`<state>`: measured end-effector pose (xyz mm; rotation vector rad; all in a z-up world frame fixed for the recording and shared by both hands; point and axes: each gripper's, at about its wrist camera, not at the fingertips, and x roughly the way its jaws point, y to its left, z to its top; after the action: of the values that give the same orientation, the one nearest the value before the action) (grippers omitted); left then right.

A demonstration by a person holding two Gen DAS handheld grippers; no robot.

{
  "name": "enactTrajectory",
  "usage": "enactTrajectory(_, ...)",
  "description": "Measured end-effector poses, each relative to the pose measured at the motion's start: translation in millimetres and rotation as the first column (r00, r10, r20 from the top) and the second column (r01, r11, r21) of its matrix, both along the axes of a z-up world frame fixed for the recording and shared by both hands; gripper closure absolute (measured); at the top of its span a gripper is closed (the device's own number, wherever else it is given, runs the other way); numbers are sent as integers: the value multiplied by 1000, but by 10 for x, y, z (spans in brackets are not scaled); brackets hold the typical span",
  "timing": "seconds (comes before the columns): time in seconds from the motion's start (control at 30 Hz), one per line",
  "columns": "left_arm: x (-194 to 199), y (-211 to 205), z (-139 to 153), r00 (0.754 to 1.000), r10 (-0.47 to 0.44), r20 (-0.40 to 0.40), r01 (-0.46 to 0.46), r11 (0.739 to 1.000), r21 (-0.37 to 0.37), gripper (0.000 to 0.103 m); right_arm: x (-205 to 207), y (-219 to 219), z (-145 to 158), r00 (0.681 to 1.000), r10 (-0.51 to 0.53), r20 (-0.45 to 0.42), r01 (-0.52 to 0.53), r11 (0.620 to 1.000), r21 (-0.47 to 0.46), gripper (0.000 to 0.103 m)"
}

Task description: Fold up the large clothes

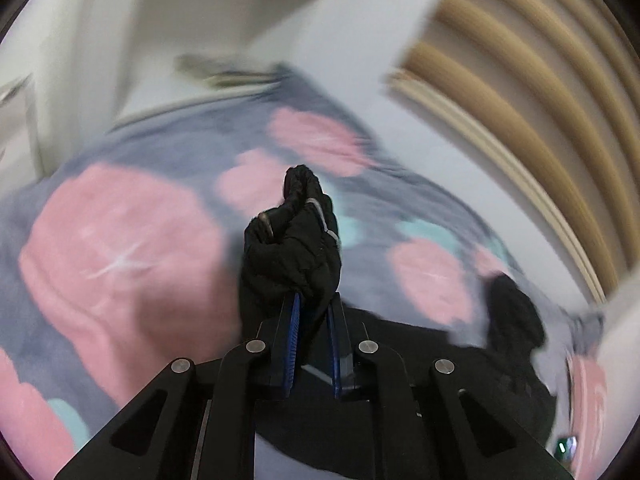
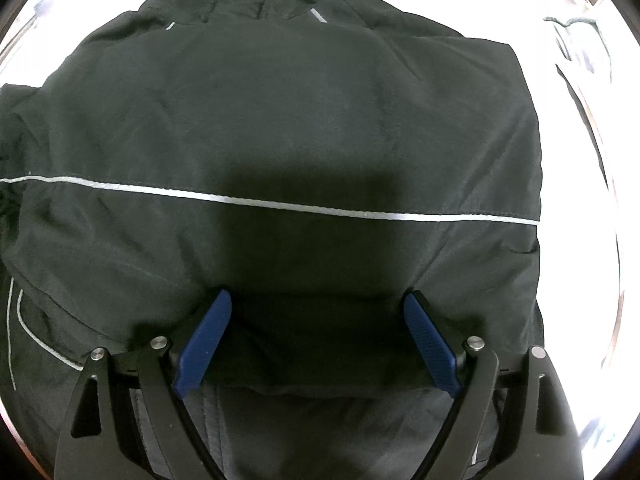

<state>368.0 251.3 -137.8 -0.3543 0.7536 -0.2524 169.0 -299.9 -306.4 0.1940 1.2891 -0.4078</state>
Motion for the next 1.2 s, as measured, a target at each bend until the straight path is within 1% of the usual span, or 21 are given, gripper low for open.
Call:
enactTrajectory(0.07,-184,-445,265,992,-114,50,114,993,2,96,-78,-25,23,1000,7,20,-7,1000,3,13)
enactTrajectory(0.13,-365,-824,469,976,-200,90,200,980,9,96,-141,-47,73,1000,7,29,-8,1000,11,13)
enactTrajectory(0.17,-493,-1119,604,959,-259,114,258,966,21,96,-174,-38,103,999,8,38,-9,1000,18,13)
enactTrajectory(0.23,-659,-1469,742,937,-322,136,318,947,53,96,-291,-44,197,998,25,56,-28,999,38,13)
enactTrajectory(0.27,-762,-1657,803,929,-342,142,330,938,103,95,-319,-32,208,998,31,56,-34,999,42,13)
enactTrajectory(0.33,-860,-1767,821,929,-346,133,329,935,133,94,-412,-2,238,997,48,62,-51,997,52,13)
enactTrajectory(0.4,-824,-1665,701,951,-298,77,284,947,152,81,-466,36,234,995,73,64,-76,996,43,13)
enactTrajectory(0.43,-778,-1569,618,964,-261,41,251,954,165,60,-481,60,223,994,88,63,-90,995,32,13)
enactTrajectory(0.47,-713,-1458,520,977,-214,-3,211,961,176,42,-490,78,212,994,96,62,-97,995,24,13)
enactTrajectory(0.53,-586,-1084,296,993,-100,-66,110,978,179,42,-515,119,179,993,104,60,-105,994,5,12)
enactTrajectory(0.57,-526,-882,195,995,-45,-92,60,985,162,42,-520,131,169,993,102,59,-102,995,-1,12)
enactTrajectory(0.63,-396,-549,20,987,28,-160,-11,994,110,42,-513,169,160,994,95,52,-95,995,-7,11)
enactTrajectory(0.67,-352,-428,-57,984,32,-177,-17,996,85,42,-509,177,157,994,94,49,-94,996,-8,11)
enactTrajectory(0.73,-317,-345,-165,983,22,-184,-6,996,84,42,-512,204,154,995,92,43,-92,996,-11,9)
enactTrajectory(0.9,-183,-567,-309,984,-81,-160,109,979,171,41,-504,288,175,996,89,31,-88,996,-27,6)
enactTrajectory(0.93,-144,-645,-337,983,-100,-155,131,971,200,40,-479,152,156,995,91,30,-90,996,-26,6)
enactTrajectory(1.0,-41,-850,-408,980,-131,-148,170,941,293,37,-469,114,147,996,87,28,-86,996,-29,5)
enactTrajectory(1.03,10,-925,-455,979,-136,-151,180,926,332,36,-467,106,140,996,85,28,-84,996,-29,5)
enactTrajectory(1.07,126,-1016,-596,974,-139,-176,197,907,372,34,-465,96,133,996,84,27,-83,996,-29,4)
enactTrajectory(1.13,293,-1058,-797,968,-118,-222,200,897,395,34,-446,90,117,996,83,26,-83,996,-27,3)
enactTrajectory(1.2,471,-1036,-1018,965,-55,-258,164,891,423,36,-431,119,111,996,84,26,-83,996,-20,3)
